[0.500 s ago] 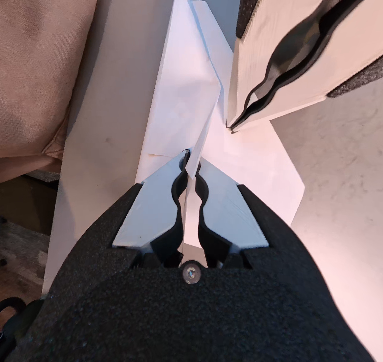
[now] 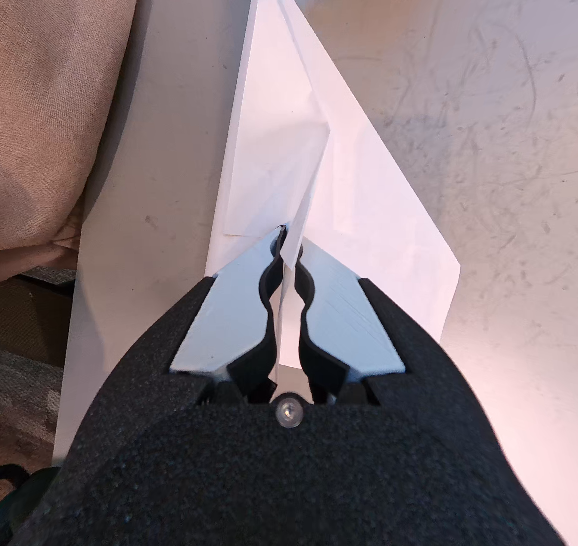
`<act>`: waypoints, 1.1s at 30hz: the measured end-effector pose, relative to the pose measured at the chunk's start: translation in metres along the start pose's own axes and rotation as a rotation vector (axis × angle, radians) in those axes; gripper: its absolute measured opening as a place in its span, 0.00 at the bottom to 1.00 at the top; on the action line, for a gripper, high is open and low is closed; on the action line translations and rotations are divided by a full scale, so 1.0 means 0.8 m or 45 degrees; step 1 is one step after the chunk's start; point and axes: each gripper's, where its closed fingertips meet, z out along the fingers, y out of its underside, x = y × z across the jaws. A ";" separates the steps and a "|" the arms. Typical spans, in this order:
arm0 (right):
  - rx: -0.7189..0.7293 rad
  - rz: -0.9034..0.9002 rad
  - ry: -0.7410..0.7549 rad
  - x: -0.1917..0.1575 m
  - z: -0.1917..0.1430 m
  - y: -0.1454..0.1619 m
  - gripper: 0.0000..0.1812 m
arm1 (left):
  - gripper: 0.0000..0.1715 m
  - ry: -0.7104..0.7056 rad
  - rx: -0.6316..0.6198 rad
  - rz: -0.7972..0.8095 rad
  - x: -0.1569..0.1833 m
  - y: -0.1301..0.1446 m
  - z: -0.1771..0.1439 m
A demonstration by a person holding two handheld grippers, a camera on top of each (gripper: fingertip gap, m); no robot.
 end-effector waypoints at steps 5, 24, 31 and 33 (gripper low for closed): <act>-0.007 0.013 0.006 0.003 0.000 0.000 0.00 | 0.00 -0.061 -0.008 0.014 0.009 0.003 0.014; -0.063 0.025 0.134 0.021 -0.002 -0.002 0.00 | 0.00 -0.163 0.120 -0.111 0.003 0.000 -0.010; -0.074 0.030 0.151 0.022 -0.003 -0.002 0.00 | 0.00 -0.197 0.261 -0.098 0.024 -0.035 -0.007; -0.083 0.028 0.162 0.022 -0.003 -0.002 0.00 | 0.00 -0.264 0.182 -0.058 0.023 -0.024 0.003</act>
